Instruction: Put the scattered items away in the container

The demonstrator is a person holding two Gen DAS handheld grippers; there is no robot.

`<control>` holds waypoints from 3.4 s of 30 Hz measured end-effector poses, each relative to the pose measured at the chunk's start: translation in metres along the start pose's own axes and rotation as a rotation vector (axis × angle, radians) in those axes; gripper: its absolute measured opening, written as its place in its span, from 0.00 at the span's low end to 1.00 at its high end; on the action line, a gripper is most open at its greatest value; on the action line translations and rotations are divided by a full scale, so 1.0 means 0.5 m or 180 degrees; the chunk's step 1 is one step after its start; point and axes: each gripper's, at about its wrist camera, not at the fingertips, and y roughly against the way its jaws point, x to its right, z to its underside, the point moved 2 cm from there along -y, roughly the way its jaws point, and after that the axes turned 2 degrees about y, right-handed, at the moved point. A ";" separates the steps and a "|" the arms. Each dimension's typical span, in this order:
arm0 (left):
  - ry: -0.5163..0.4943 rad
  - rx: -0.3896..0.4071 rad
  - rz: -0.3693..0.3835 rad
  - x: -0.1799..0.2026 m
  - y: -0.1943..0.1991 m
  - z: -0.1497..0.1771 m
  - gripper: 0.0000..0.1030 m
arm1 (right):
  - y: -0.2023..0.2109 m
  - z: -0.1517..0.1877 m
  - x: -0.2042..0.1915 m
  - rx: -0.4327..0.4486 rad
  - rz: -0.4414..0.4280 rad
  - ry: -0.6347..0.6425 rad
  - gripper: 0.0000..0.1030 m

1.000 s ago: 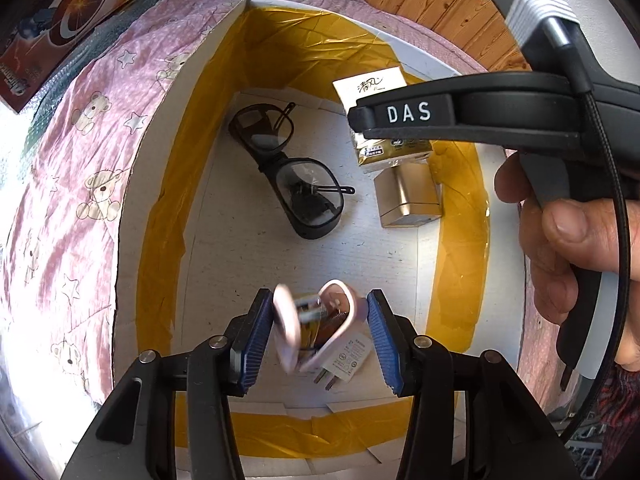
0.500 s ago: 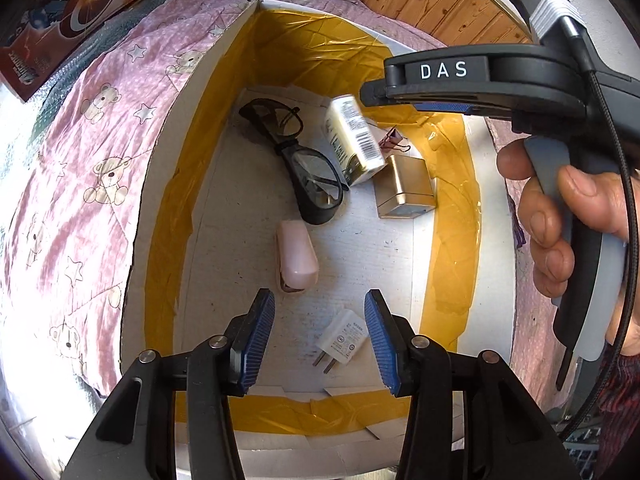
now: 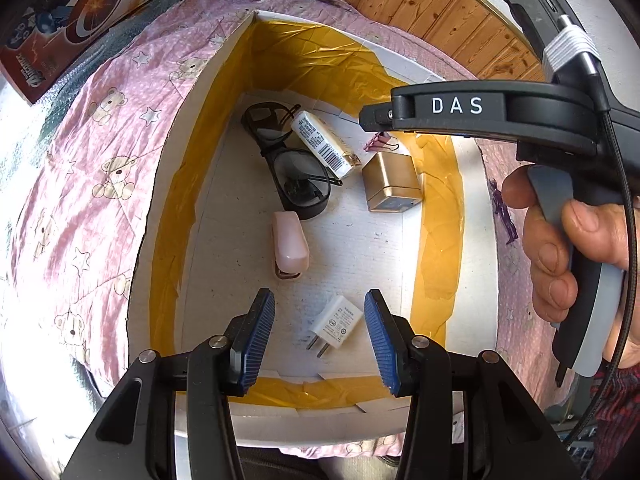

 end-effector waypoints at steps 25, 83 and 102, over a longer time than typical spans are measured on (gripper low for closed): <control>-0.0705 0.0767 -0.0165 0.066 0.130 0.112 0.46 | 0.176 0.214 -0.046 0.0599 -0.0457 -0.0094 0.53; -0.0582 0.0085 -0.0006 0.507 -0.342 -0.135 0.53 | 0.029 0.375 0.585 0.0799 0.0269 -0.1227 0.49; -0.1250 0.0341 -0.0096 0.572 -0.399 -0.165 0.55 | -0.017 0.365 0.640 0.0809 0.0243 -0.1119 0.29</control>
